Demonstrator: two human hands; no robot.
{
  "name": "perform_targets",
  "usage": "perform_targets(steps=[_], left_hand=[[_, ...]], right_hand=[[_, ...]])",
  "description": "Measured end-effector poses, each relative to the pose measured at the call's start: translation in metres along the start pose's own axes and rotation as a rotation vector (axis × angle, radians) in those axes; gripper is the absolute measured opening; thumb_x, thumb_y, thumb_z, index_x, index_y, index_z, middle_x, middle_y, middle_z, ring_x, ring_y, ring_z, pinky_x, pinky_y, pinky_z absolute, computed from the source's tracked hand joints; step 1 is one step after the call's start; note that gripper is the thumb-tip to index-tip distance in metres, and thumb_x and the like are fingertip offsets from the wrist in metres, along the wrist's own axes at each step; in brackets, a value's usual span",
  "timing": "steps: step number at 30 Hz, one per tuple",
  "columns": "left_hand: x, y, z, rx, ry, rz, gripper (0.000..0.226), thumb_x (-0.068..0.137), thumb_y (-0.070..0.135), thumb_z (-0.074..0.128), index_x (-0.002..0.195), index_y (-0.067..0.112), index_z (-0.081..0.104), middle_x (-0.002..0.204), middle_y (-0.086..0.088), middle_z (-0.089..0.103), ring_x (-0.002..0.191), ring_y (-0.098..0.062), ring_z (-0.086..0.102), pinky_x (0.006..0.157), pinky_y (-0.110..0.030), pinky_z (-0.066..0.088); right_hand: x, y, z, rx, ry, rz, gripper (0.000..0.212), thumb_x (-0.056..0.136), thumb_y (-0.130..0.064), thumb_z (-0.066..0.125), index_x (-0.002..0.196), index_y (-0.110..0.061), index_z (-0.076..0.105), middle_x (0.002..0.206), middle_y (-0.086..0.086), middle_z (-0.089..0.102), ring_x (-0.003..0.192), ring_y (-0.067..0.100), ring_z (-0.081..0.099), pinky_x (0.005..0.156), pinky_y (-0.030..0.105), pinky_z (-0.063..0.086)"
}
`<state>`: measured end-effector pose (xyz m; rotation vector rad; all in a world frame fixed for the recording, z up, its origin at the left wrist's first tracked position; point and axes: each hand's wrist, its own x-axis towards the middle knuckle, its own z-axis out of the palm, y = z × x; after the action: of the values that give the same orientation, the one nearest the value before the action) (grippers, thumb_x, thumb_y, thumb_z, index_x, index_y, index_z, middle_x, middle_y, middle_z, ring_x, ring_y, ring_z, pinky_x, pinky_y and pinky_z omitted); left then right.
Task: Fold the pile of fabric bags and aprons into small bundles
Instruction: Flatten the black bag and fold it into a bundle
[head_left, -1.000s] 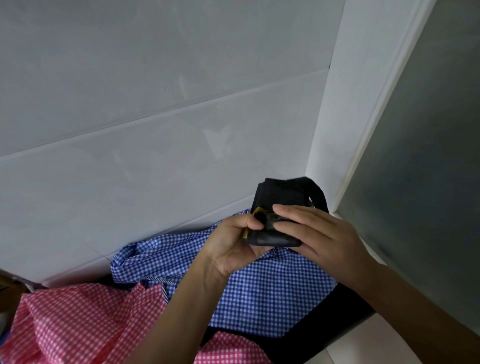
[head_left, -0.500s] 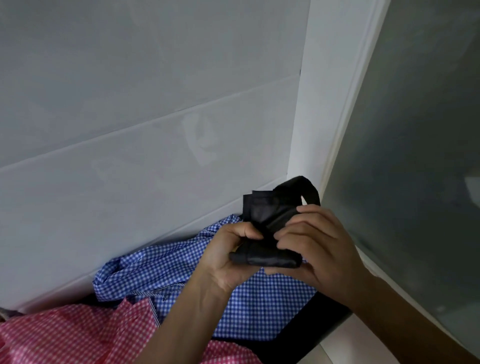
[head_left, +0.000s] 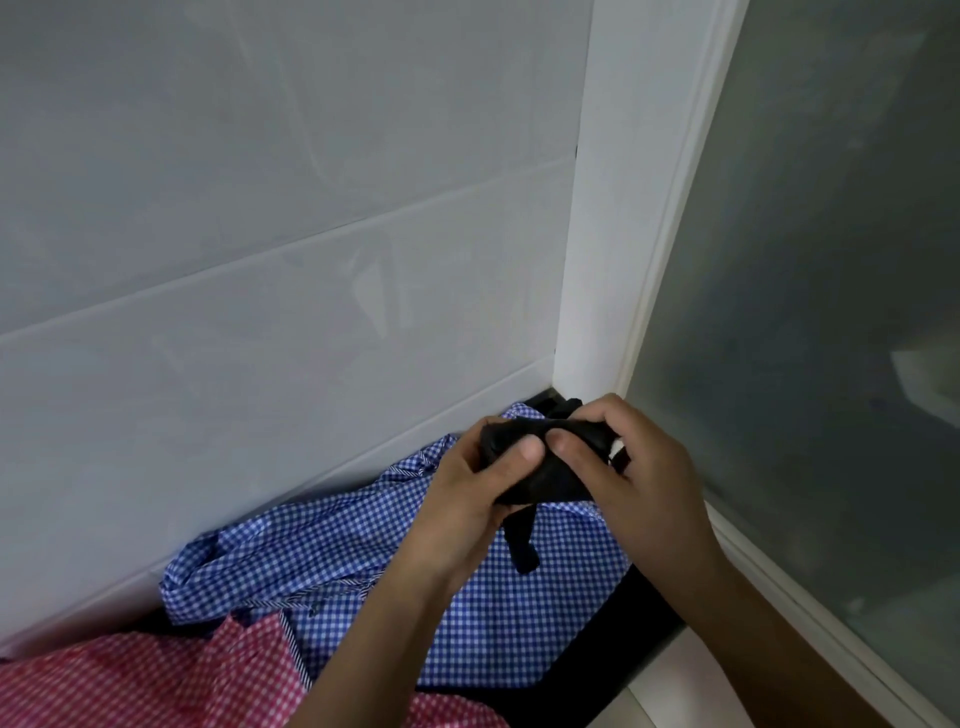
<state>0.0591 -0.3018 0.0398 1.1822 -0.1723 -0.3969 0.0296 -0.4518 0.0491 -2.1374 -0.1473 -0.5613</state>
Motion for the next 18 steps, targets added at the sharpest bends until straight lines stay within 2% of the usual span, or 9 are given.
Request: perform_targets(steps=[2, 4, 6, 8, 9, 11, 13, 16, 18], left_hand=[[0.001, -0.001, -0.002, 0.051, 0.009, 0.042, 0.028, 0.074, 0.02, 0.074, 0.093, 0.004, 0.061, 0.083, -0.011, 0.065, 0.079, -0.024, 0.065, 0.069, -0.031, 0.054], [0.003, 0.0, -0.003, 0.049, -0.015, 0.062, 0.019, 0.074, 0.015, 0.073, 0.087, 0.007, 0.061, 0.079, -0.008, 0.065, 0.076, -0.021, 0.065, 0.066, -0.028, 0.053], [0.005, 0.001, -0.007, 0.063, -0.04, 0.083, 0.018, 0.073, 0.017, 0.074, 0.084, 0.01, 0.062, 0.079, -0.006, 0.065, 0.076, -0.019, 0.064, 0.067, -0.026, 0.053], [0.007, 0.005, -0.012, 0.093, -0.052, 0.105, 0.02, 0.07, 0.022, 0.074, 0.082, 0.012, 0.061, 0.078, -0.005, 0.063, 0.076, -0.016, 0.062, 0.068, -0.025, 0.052], [0.007, 0.007, -0.016, 0.126, -0.053, 0.124, 0.021, 0.071, 0.022, 0.074, 0.083, 0.011, 0.06, 0.078, -0.004, 0.063, 0.076, -0.015, 0.061, 0.067, -0.024, 0.051], [0.008, 0.011, -0.023, 0.21, -0.05, 0.157, 0.017, 0.076, 0.016, 0.071, 0.084, 0.009, 0.058, 0.075, 0.0, 0.063, 0.073, -0.012, 0.061, 0.065, -0.022, 0.051], [0.008, 0.013, -0.028, 0.268, -0.056, 0.166, 0.014, 0.078, 0.015, 0.066, 0.084, 0.007, 0.056, 0.072, 0.002, 0.061, 0.07, -0.01, 0.06, 0.064, -0.021, 0.05], [0.009, 0.01, -0.033, 0.275, -0.101, 0.11, 0.018, 0.074, 0.024, 0.073, 0.081, 0.014, 0.06, 0.073, -0.001, 0.061, 0.071, -0.013, 0.06, 0.065, -0.025, 0.05], [0.008, 0.004, -0.036, 0.237, -0.108, 0.069, 0.016, 0.07, 0.03, 0.073, 0.076, 0.02, 0.062, 0.072, -0.001, 0.06, 0.069, -0.012, 0.059, 0.063, -0.025, 0.049]], right_hand=[[0.001, 0.002, -0.001, -0.037, -0.007, -0.034, 0.017, 0.086, -0.047, 0.053, 0.087, -0.03, 0.055, 0.093, -0.019, 0.056, 0.095, 0.003, 0.054, 0.08, 0.008, 0.039], [0.002, 0.005, -0.004, 0.238, -0.143, 0.052, 0.023, 0.087, -0.042, 0.055, 0.101, -0.024, 0.057, 0.107, -0.014, 0.058, 0.107, 0.005, 0.055, 0.089, 0.013, 0.042], [0.005, 0.007, -0.009, 0.474, -0.272, 0.129, 0.034, 0.09, -0.04, 0.052, 0.116, -0.018, 0.055, 0.113, -0.01, 0.06, 0.11, 0.006, 0.057, 0.091, 0.017, 0.046], [0.009, 0.014, -0.012, 0.434, -0.258, 0.114, 0.048, 0.087, -0.053, 0.051, 0.121, -0.02, 0.053, 0.118, -0.014, 0.059, 0.115, 0.0, 0.054, 0.095, 0.013, 0.042], [0.013, 0.017, -0.014, 0.337, -0.229, 0.095, 0.051, 0.083, -0.057, 0.051, 0.121, -0.023, 0.054, 0.12, -0.016, 0.057, 0.116, -0.003, 0.051, 0.097, 0.011, 0.038], [0.019, 0.024, -0.015, 0.22, -0.209, 0.108, 0.038, 0.084, -0.054, 0.056, 0.11, -0.026, 0.059, 0.111, -0.018, 0.058, 0.109, -0.004, 0.054, 0.093, 0.009, 0.038], [0.023, 0.024, -0.016, 0.286, -0.285, 0.191, 0.03, 0.084, -0.05, 0.061, 0.096, -0.022, 0.061, 0.094, -0.014, 0.065, 0.092, -0.001, 0.062, 0.084, 0.012, 0.044], [0.021, 0.026, -0.011, 0.292, -0.412, 0.281, 0.039, 0.075, -0.057, 0.052, 0.089, -0.021, 0.06, 0.084, -0.013, 0.064, 0.083, -0.001, 0.06, 0.076, 0.013, 0.042], [0.018, 0.029, -0.005, 0.234, -0.447, 0.276, 0.047, 0.078, -0.059, 0.049, 0.081, -0.012, 0.055, 0.074, -0.009, 0.054, 0.073, 0.005, 0.052, 0.07, 0.021, 0.037]])
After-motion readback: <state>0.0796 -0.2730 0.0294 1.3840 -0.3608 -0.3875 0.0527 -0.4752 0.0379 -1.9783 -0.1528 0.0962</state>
